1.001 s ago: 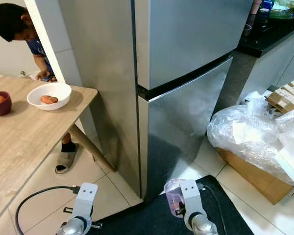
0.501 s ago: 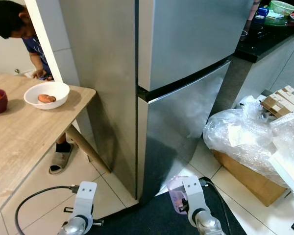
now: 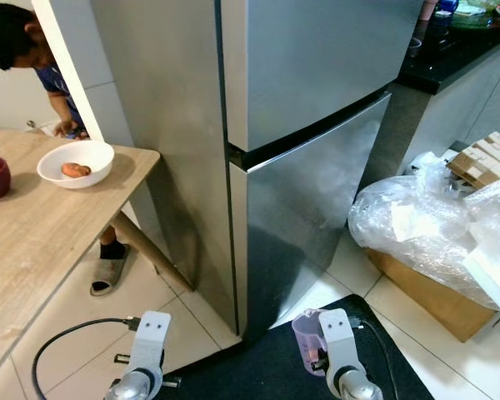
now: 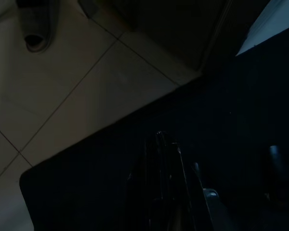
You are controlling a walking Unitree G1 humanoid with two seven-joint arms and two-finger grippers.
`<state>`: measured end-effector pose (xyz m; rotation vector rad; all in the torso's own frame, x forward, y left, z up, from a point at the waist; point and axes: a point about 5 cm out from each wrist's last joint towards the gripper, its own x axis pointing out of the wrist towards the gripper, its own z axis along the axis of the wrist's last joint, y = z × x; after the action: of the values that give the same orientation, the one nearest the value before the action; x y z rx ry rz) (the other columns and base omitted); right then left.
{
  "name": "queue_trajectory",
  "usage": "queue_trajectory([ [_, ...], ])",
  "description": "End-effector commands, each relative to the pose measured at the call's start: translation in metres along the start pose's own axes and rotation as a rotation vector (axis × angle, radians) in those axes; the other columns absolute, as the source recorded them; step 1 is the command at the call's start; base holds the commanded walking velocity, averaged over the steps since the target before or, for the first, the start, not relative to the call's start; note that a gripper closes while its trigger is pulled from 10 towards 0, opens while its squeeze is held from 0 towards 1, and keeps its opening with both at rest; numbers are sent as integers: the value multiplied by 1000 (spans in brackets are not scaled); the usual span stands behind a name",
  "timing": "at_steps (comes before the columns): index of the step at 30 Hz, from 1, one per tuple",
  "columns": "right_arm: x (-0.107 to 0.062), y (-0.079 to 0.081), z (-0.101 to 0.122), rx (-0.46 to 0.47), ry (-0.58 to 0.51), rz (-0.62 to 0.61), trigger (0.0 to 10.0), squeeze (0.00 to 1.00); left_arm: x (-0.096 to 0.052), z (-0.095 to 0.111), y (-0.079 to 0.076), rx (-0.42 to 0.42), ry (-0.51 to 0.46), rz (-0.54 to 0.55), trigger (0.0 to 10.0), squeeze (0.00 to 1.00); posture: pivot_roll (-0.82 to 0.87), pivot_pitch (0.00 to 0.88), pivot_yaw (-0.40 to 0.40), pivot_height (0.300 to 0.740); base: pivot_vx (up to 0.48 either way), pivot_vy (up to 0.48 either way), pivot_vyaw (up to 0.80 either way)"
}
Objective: Restocking fridge
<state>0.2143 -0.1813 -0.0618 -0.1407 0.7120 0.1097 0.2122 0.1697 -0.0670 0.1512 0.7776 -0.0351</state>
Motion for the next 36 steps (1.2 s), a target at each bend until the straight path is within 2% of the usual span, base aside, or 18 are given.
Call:
queue_trajectory([
  [1, -1, 0, -1, 7, 2, -3, 10000, 0, 0, 2, 4, -5, -8, 18, 10000, 0, -104, 18, -10, 740, 0, 0, 0],
  [4, -1, 1, -2, -14, 7, 11, 10000, 0, 0, 2, 4, -30, -13, 37, 10000, 0, -100, 16, -20, 740, 0, 0, 0],
  [8, 1, 2, 2, -27, 5, 18, 10000, 0, -2, -6, -1, -21, 2, 25, 10000, 0, -90, 8, -21, 740, 0, 0, 0],
  [15, 4, 4, 7, -34, 0, 22, 10000, 0, -4, -12, 2, -4, 9, 27, 10000, 0, -81, 0, -16, 740, 0, 0, 0],
  [22, 1, 3, 0, -33, 22, 12, 10000, 0, -5, -12, 2, -10, -3, 34, 10000, 0, -68, 0, -27, 740, 0, 0, 0],
  [27, -2, 8, -9, -30, 46, 18, 10000, 0, -10, -21, 4, -21, -25, 28, 10000, 0, -66, 0, -20, 740, 0, 0, 0],
  [30, -2, 9, -11, -30, 47, 16, 10000, 0, -12, -26, 5, -63, -18, 32, 10000, 0, -64, 0, -18, 740, 0, 0, 0],
  [36, -3, 9, -14, -38, 56, 17, 10000, 0, -11, -24, 4, -58, -30, 22, 10000, 0, -62, 0, -18, 740, 0, 0, 0],
])
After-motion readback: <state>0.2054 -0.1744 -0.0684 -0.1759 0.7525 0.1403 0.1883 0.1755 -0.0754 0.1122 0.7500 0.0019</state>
